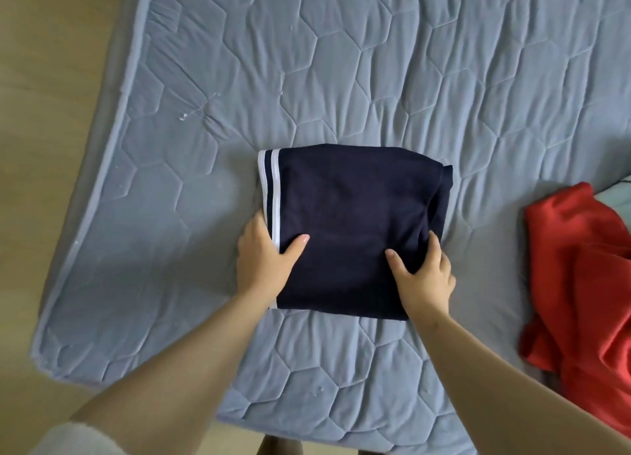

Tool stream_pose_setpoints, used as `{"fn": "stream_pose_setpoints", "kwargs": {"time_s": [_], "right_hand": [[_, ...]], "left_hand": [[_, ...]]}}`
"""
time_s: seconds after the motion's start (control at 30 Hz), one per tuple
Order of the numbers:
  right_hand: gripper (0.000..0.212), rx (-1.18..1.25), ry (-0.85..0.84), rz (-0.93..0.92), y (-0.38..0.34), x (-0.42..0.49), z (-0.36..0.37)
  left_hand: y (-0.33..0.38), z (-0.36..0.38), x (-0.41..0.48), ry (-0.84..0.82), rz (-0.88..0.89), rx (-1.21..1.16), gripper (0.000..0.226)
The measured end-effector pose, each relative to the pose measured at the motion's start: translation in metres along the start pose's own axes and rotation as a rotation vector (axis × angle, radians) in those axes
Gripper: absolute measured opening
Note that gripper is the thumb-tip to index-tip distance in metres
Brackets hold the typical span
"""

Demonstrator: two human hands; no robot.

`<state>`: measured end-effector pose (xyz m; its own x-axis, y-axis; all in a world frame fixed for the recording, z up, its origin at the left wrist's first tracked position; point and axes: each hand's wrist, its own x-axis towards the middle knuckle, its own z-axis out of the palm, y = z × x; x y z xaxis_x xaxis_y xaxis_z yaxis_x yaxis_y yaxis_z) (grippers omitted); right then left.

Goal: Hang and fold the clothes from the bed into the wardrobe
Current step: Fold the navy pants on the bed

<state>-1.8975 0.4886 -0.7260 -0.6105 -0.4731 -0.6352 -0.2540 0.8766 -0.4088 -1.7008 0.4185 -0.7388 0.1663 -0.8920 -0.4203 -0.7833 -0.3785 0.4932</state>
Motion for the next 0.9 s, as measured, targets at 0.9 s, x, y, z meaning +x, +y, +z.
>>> {"fn": "stream_pose_setpoints", "kwargs": {"time_s": [0.9], "right_hand": [[0.014,1.098,-0.883,0.142,-0.086,-0.154,-0.103]], "left_hand": [[0.019,-0.184,-0.132,-0.531,-0.430,-1.523,0.026]]}}
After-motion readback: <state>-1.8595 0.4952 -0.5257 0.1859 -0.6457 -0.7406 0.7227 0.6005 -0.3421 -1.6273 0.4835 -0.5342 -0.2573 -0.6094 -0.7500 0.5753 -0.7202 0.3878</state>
